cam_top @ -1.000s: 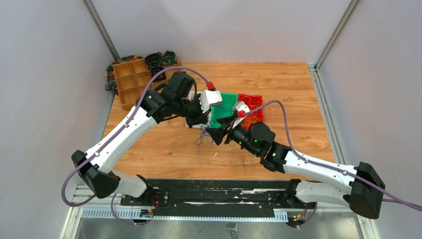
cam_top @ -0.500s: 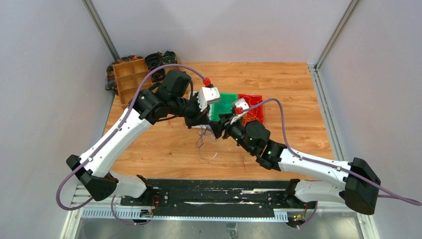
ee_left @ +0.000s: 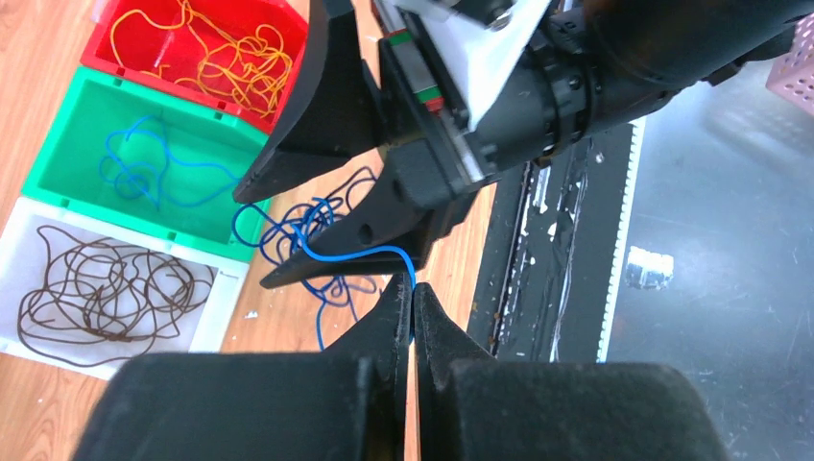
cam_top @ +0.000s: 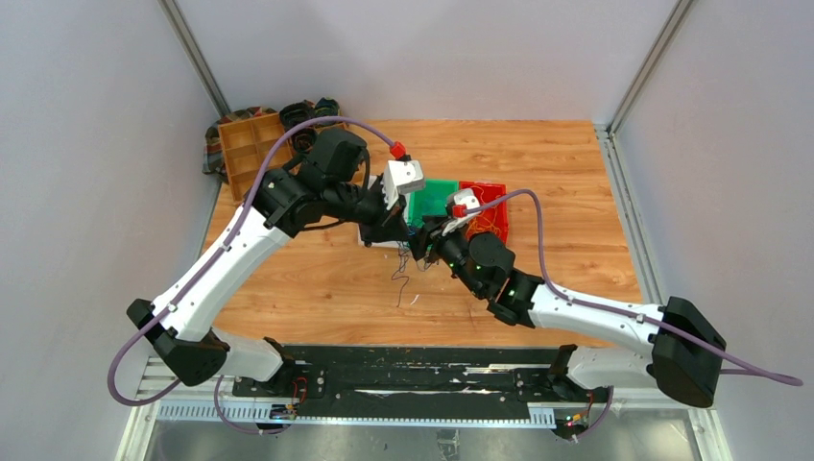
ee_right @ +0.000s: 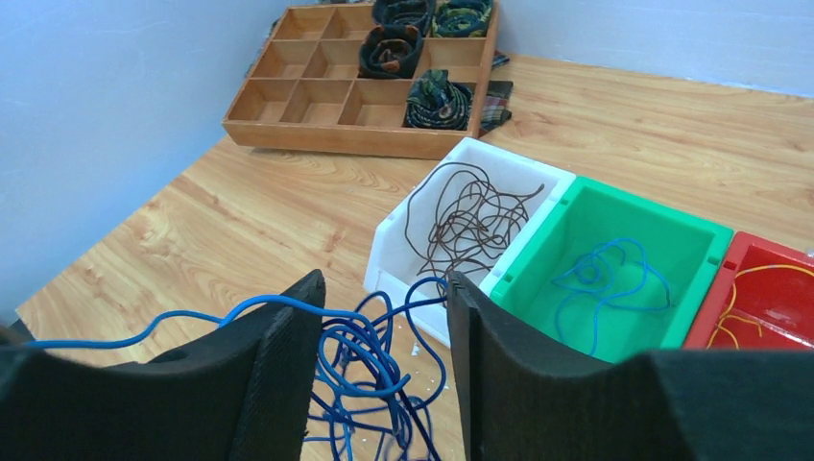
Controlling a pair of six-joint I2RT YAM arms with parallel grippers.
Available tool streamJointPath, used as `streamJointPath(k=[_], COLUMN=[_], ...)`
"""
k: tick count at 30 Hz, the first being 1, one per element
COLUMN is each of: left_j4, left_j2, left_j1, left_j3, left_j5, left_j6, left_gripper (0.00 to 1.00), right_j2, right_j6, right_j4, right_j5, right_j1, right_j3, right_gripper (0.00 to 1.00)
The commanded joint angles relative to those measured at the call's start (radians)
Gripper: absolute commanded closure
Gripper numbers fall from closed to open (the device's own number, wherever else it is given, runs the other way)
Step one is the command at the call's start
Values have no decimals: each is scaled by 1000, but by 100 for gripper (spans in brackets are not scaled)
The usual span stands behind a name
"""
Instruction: Untangle the cables
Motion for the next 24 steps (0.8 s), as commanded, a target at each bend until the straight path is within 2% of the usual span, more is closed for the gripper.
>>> streamJointPath(k=[1,6,10,18,24], left_j4=[-44,-147,-152,-152,-151], left_j2=[12,36,7,4,55], left_j1=[-16,-15,-15,-15,-15], left_j3=[65,193,246,447,686], left_j5=[30,12,17,-149,-290], left_j6=[8,46,57,113,165], left_gripper=[100,100,100,100,100], right_j2=[53,120,160,210,238], right_j6=[-19,-5,23,107,151], right_j4=[76,90,105,106,113], right_j5=[77,122,113,94,57], right_j1=[11,8,6,7,9], right_j3=[-16,-72,-117,-200,-266], right_gripper=[53,61,63,65,64])
